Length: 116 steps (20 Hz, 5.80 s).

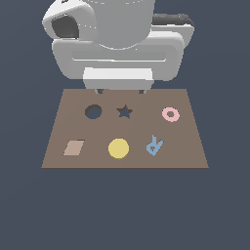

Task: Insert a designated object into the corresponding slot on a board.

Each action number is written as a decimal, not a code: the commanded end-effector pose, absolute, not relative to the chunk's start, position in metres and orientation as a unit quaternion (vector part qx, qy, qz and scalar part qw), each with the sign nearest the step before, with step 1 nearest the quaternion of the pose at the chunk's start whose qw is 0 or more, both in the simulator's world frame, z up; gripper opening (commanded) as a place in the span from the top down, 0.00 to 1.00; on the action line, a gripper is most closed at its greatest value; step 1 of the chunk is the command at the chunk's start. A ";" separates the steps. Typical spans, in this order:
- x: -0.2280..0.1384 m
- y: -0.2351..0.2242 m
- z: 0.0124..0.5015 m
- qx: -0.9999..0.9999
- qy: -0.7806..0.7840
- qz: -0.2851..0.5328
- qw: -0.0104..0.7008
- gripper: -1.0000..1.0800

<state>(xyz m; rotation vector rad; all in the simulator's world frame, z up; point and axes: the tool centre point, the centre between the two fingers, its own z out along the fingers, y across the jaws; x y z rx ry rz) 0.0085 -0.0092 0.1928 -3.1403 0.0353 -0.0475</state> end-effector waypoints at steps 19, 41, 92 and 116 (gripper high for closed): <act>0.046 -0.007 0.131 -0.993 0.119 -0.009 -0.001 0.04; 0.096 -0.019 0.049 -0.964 0.264 0.000 0.000 0.04; 0.048 -0.008 0.033 -1.000 0.028 0.000 0.000 1.00; -0.031 -0.053 0.038 -0.910 -0.415 0.000 0.000 1.00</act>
